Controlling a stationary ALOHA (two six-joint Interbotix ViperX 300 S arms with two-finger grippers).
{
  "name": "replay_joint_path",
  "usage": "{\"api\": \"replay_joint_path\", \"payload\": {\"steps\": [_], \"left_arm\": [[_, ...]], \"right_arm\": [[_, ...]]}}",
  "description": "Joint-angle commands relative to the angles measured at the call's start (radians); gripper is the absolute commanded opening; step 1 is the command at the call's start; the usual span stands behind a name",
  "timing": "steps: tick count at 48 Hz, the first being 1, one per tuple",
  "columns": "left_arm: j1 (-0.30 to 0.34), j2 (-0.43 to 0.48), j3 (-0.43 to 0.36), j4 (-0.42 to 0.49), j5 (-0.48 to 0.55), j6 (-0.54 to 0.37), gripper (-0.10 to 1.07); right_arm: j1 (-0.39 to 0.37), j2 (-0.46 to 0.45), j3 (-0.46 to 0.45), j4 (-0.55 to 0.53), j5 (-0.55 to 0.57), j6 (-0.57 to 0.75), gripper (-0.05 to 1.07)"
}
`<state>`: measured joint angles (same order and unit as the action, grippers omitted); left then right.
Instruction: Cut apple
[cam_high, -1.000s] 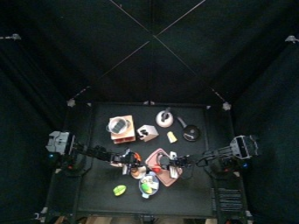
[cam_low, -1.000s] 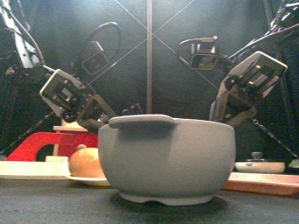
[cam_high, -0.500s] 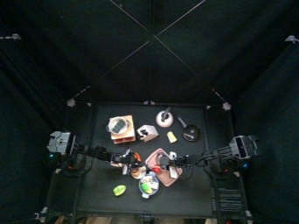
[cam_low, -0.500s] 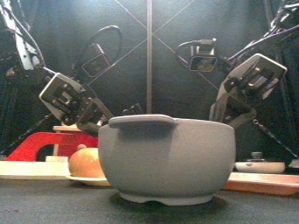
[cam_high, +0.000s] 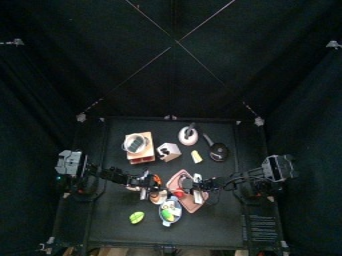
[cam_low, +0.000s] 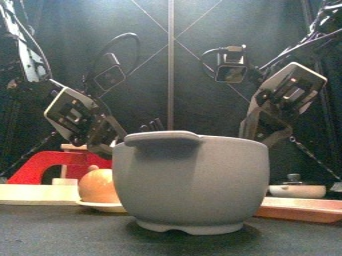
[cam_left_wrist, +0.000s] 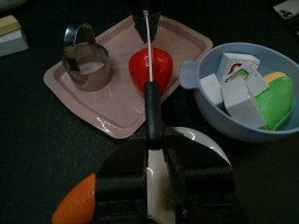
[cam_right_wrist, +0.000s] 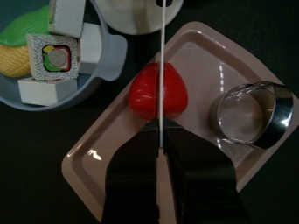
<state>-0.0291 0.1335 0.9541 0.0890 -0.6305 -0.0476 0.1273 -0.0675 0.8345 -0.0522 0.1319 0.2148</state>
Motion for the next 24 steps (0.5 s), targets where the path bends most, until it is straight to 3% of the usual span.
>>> {"api": "replay_joint_path", "payload": {"steps": [1, 24], "left_arm": [[0.003, -0.003, -0.003, -0.003, 0.003, -0.003, 0.43], [0.003, 0.006, -0.005, -0.003, 0.014, -0.005, 0.43]], "right_arm": [[0.005, -0.003, 0.000, 0.002, 0.011, -0.002, 0.33], [0.009, 0.015, 0.000, 0.009, 0.012, -0.003, 0.33]]}}
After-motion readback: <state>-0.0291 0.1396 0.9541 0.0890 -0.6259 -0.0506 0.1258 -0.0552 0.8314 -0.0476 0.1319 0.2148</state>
